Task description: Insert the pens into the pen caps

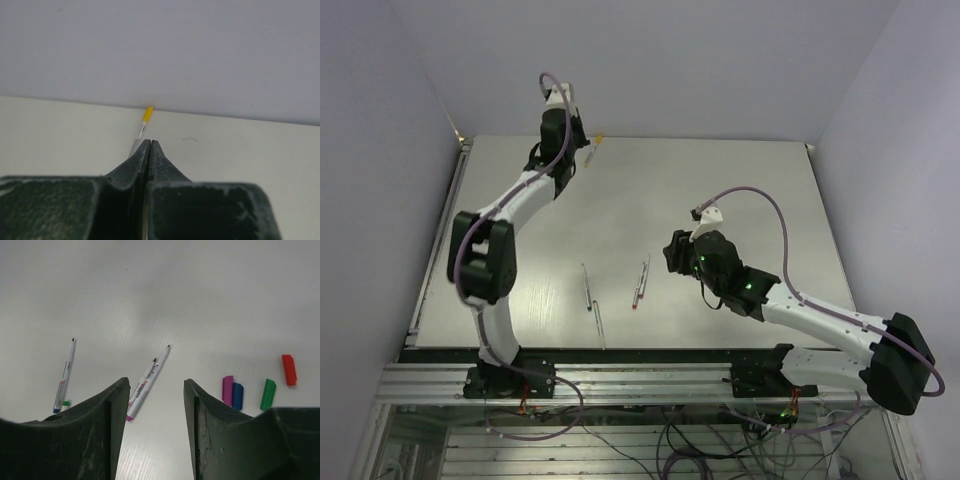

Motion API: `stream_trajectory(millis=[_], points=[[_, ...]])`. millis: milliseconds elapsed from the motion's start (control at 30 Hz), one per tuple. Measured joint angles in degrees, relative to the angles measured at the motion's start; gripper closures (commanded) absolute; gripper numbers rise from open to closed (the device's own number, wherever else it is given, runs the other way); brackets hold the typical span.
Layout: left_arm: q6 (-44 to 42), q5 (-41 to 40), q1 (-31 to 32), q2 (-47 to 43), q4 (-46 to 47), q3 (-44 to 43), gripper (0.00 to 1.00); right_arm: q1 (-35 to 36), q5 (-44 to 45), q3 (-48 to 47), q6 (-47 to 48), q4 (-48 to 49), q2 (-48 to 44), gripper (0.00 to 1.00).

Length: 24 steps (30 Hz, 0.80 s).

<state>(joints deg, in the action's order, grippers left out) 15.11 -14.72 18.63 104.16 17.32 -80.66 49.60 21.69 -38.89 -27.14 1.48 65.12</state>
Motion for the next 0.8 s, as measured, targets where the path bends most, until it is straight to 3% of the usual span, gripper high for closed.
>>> stream_trajectory(millis=[367, 533, 800], points=[[-2.69, 11.58, -4.24, 36.13, -9.81, -40.39, 0.88, 0.00, 6.82, -0.98, -1.70, -7.93, -5.81, 0.52], [-4.02, 12.61, -6.16, 45.16, -10.05, -45.59, 0.87, 0.02, 7.76, -0.74, -3.56, -9.27, -8.13, 0.52], [-4.15, 14.99, -8.20, 51.71, -7.17, -46.82, 0.84, 0.02, 8.04, 0.70, -4.85, -8.55, -8.72, 0.52]])
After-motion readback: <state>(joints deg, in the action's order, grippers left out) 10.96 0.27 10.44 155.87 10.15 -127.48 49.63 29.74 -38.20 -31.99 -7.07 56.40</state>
